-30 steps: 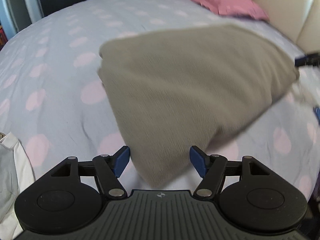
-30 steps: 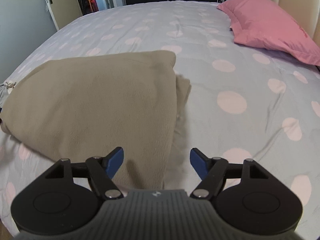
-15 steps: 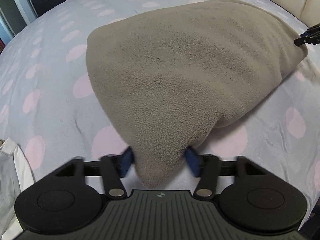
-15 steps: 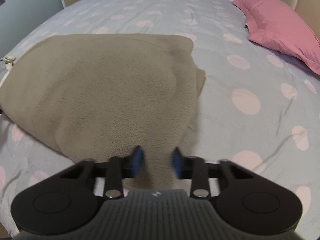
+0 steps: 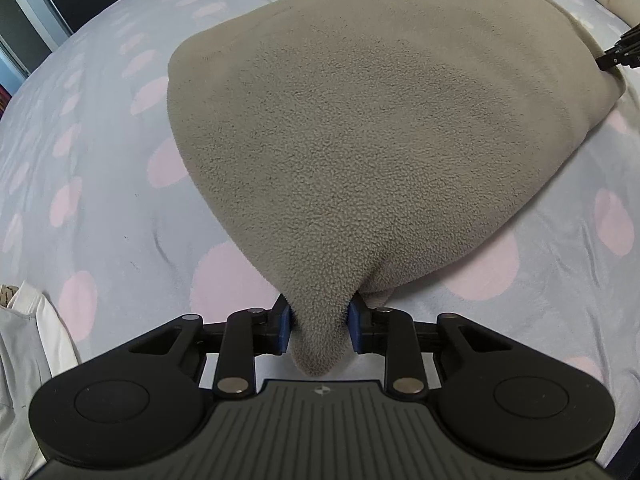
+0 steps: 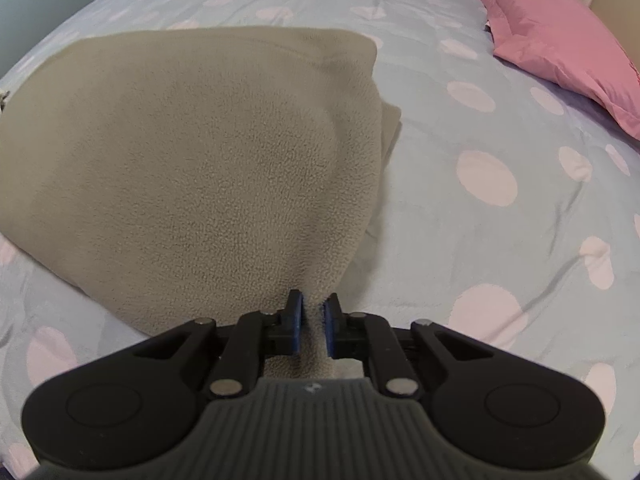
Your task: Fold clothes
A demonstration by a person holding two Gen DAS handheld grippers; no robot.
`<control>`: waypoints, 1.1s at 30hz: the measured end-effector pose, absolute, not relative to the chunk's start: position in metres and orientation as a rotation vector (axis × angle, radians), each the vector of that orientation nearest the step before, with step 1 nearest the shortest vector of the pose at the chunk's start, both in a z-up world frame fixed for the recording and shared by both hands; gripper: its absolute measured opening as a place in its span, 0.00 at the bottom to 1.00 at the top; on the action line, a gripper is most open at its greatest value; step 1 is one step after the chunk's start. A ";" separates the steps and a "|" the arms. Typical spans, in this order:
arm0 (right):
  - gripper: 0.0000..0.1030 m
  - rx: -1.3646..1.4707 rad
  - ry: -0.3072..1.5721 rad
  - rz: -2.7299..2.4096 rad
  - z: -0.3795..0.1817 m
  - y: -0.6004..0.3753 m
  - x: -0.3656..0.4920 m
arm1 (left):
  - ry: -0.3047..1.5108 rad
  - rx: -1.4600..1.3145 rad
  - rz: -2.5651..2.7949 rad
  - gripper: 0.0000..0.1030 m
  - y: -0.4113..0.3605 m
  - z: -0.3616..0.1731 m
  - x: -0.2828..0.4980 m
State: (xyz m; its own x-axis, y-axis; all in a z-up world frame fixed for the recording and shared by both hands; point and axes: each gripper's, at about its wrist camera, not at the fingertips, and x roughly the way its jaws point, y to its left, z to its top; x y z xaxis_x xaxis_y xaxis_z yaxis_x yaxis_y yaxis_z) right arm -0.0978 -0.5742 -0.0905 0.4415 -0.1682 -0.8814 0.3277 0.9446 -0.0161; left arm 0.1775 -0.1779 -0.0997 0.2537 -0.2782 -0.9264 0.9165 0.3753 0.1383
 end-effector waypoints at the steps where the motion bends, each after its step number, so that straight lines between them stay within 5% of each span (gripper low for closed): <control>1: 0.12 0.164 1.075 -0.310 -0.092 -0.574 -0.098 | 0.985 0.806 -0.944 0.27 -0.177 -0.099 0.179; 7: 0.16 0.207 1.064 -0.312 -0.080 -0.582 -0.109 | 1.016 0.797 -0.927 0.43 -0.165 -0.089 0.187; 13: 0.34 0.205 1.055 -0.368 -0.069 -0.589 -0.123 | 1.022 0.797 -0.879 0.51 -0.153 -0.072 0.195; 18: 0.46 0.088 1.075 -0.422 -0.063 -0.586 -0.120 | 0.943 0.817 -0.694 0.49 -0.134 -0.056 0.211; 23: 0.52 0.034 1.058 -0.547 -0.051 -0.600 -0.126 | 0.935 0.503 -0.717 0.50 -0.114 -0.036 0.229; 33: 0.68 0.158 0.767 -0.531 -0.017 -0.611 -0.126 | 0.923 0.233 -0.772 0.51 -0.136 -0.022 0.239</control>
State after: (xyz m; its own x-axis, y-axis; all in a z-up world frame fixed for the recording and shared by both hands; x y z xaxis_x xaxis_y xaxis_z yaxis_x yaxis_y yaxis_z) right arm -0.1258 -0.6107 -0.0165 0.5964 -0.3986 -0.6968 0.5114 0.8577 -0.0530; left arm 0.2385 -0.1362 -0.0217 0.3627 -0.4978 -0.7878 0.6872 0.7138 -0.1347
